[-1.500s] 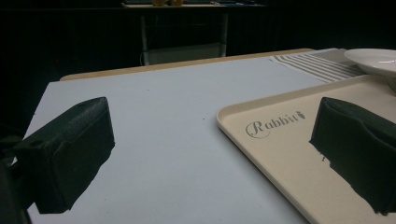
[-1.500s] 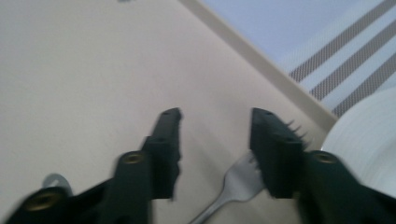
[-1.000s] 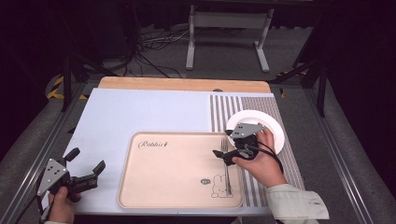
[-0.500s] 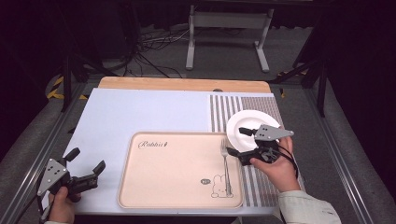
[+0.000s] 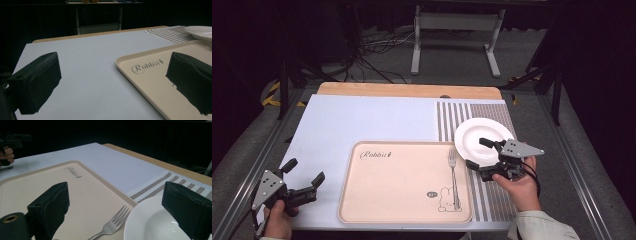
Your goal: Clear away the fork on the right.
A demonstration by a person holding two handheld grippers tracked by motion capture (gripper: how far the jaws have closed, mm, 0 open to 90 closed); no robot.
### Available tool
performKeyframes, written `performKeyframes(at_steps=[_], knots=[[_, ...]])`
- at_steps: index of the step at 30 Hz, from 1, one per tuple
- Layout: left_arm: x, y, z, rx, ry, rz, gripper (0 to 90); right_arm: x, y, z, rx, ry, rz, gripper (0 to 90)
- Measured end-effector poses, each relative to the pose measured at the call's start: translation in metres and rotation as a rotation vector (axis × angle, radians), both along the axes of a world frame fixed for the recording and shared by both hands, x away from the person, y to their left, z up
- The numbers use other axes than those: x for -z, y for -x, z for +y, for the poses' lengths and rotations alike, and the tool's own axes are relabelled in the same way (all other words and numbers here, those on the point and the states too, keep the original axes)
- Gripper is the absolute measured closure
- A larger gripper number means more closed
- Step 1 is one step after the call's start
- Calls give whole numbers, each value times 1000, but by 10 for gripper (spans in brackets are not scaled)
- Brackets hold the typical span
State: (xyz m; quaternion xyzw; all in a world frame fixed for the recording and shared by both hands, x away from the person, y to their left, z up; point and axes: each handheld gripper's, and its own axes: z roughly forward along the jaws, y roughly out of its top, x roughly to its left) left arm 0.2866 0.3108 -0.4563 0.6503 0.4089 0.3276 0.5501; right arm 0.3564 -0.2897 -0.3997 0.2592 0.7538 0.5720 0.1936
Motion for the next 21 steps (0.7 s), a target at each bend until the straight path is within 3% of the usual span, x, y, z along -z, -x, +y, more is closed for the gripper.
performKeyframes(at_steps=[16,21], knots=[[0,0,0,-2,3,-1,3,28,10,-33,60,-27,-2,57],[0,0,0,1,3,-2,3,37,11,-44,87,-73,4,53]])
